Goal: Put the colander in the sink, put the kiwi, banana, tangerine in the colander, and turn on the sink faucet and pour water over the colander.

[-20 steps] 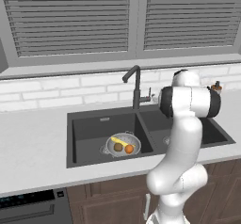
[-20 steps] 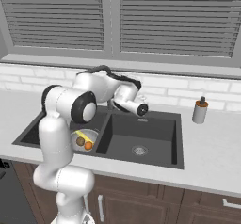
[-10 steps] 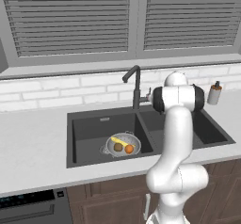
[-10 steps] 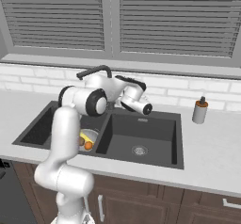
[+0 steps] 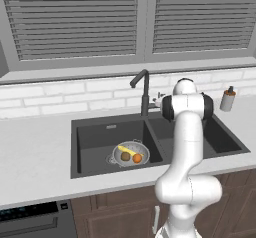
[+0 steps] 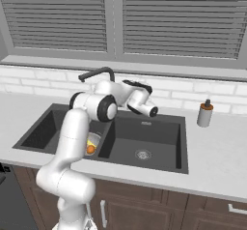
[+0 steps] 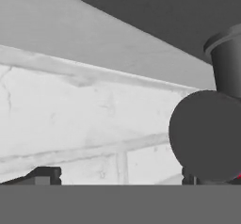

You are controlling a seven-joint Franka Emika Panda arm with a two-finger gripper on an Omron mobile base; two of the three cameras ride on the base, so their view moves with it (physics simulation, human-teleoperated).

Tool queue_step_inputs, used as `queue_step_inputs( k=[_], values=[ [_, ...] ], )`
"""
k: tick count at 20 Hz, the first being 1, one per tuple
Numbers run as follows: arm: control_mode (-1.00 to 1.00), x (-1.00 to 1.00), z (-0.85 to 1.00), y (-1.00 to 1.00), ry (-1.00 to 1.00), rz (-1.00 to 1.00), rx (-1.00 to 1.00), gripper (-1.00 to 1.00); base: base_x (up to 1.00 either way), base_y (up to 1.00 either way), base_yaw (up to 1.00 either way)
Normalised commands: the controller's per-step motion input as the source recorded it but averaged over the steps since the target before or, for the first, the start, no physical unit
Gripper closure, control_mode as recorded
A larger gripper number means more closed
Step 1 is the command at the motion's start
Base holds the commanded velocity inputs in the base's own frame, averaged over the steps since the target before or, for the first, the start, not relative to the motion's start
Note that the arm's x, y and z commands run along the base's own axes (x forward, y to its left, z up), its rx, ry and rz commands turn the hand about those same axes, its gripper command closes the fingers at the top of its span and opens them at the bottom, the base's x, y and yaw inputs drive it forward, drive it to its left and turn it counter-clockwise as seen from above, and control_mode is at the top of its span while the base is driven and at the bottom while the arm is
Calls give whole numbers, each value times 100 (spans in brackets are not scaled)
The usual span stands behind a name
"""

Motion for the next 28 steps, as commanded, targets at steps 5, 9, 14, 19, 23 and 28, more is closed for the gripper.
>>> queue_step_inputs(
  k=[5, 9, 14, 19, 23, 28],
  values=[
    [-100, 45, 0, 14, -4, -1, 0, 100, 0, 0, 0],
    [-100, 28, 0, 7, -11, -14, 1, 100, 0, 0, 0],
    [-100, 34, 0, -30, -8, -11, 8, 100, 0, 0, 0],
    [-100, 43, -6, -98, -2, 0, 16, 100, 0, 0, 0],
    [-100, 44, -28, -100, 0, -7, 17, 100, 0, 0, 0],
    [-100, 50, -34, -100, 0, -24, 11, 100, 0, 0, 0]
  ],
)
